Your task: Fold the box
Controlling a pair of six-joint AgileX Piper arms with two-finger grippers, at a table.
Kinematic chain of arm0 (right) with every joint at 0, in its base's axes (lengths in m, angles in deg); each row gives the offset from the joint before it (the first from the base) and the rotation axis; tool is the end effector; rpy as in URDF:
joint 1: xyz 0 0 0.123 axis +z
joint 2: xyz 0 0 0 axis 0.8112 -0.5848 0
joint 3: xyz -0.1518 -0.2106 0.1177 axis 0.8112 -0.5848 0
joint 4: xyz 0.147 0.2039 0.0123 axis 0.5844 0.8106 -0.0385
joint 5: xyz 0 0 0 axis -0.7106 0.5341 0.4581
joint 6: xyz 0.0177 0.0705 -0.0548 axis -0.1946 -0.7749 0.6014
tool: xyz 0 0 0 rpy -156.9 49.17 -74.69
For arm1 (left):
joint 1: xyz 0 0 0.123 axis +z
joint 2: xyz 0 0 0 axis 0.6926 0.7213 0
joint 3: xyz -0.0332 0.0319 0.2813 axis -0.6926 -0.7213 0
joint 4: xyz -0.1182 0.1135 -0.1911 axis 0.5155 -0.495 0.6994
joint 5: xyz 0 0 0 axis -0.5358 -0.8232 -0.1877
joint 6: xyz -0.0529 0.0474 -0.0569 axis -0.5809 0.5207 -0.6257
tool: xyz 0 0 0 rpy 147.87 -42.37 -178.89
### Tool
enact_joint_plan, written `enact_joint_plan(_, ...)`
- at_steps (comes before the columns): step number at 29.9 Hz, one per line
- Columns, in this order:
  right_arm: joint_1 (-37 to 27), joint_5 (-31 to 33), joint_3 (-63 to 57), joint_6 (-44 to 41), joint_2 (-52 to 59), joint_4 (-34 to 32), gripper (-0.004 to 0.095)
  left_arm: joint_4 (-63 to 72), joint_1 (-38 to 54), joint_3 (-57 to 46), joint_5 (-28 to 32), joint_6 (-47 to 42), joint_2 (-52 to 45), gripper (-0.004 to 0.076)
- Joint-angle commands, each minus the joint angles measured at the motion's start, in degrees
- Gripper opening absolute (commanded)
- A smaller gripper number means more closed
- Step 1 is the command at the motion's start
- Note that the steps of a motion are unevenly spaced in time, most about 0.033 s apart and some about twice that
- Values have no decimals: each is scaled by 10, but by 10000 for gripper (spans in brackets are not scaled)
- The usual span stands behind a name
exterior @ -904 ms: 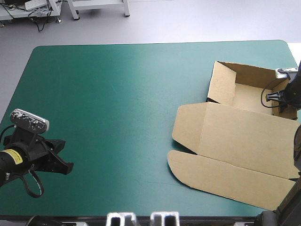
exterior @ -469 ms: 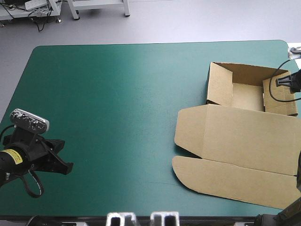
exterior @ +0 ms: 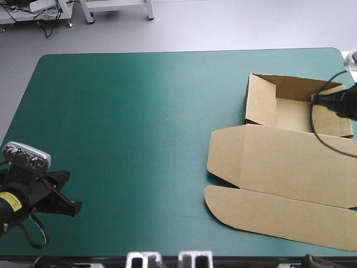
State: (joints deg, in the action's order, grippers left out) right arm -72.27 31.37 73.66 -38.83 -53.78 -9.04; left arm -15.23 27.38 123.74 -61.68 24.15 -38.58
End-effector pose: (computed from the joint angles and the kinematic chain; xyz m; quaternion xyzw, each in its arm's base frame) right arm 0.2234 -0.0445 0.4297 0.0272 0.9381 0.0651 0.3392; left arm 0.0687 -0.0203 0.3870 0.1913 0.8890 -0.0313 0.4150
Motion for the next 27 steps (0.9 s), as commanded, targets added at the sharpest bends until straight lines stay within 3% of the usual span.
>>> enact_joint_plan(1, -1, -2, -74, 26, 95, 24, 1, -8, -4, -56, 62, -6, -47, -9)
enact_joint_plan(11, -1, -70, -323, 52, 320, 22, 0, 97, -4, -230, 133, 11, -159, -9)
enact_joint_plan(21, -1, -134, -506, 50, 475, 21, 0, 126, -4, -265, 143, 63, -201, -9)
enact_joint_plan(27, -1, -146, -533, 48, 537, 16, 0, 125, -4, -265, 141, 63, -205, -9)
